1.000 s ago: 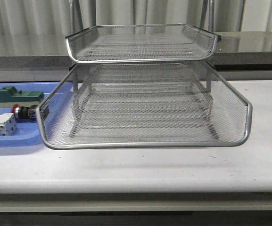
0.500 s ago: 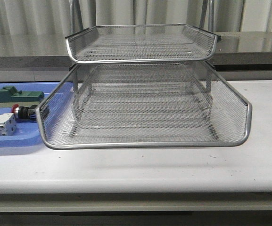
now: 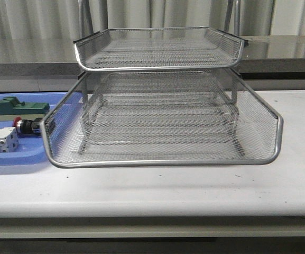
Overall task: Place button on rack with both arms
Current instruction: 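Move the left gripper above the red button in the blue tray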
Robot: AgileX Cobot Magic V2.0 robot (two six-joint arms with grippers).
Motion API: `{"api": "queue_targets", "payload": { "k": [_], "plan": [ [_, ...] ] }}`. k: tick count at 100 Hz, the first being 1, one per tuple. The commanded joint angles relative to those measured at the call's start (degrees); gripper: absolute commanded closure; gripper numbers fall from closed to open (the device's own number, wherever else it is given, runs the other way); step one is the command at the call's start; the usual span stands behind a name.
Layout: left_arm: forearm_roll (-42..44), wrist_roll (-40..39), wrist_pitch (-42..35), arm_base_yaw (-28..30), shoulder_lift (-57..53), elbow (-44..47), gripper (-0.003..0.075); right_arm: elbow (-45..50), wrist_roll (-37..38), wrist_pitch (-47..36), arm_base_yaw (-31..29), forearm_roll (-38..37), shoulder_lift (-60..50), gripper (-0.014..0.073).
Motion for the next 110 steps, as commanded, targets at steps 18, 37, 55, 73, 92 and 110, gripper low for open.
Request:
{"api": "queue_targets", "payload": {
  "k": [18, 37, 55, 73, 92, 110],
  "plan": [
    [-0.16, -0.59, -4.68, 0.15, -1.84, 2.52, 0.074, -2.04, -0.02, -2.74, -0.31, -0.63, 0.37, 0.0664],
    [-0.16, -0.59, -4.68, 0.15, -1.84, 2.52, 0.074, -2.04, -0.02, -2.74, -0.31, -0.63, 0.37, 0.0664],
    [-0.16, -0.59, -4.68, 0.15, -1.84, 2.52, 0.074, -2.04, -0.02, -2.74, -0.31, -0.63, 0.37, 0.0664],
    [-0.16, -0.59, -4.68, 0.15, -1.84, 2.52, 0.074, -2.04, -0.02, -2.74, -0.31, -0.63, 0.37, 0.0664],
    [-1.17, -0.59, -6.41, 0.15, -1.84, 2.14, 0.074, -2.04, -0.02, -2.74, -0.31, -0.63, 0.37, 0.0664],
    [-6.09, -0.59, -5.11, 0.15, -0.92, -1.18, 0.074, -2.04, -0.02, -2.74, -0.31, -0.63, 0.37, 0.0664]
  ]
}}
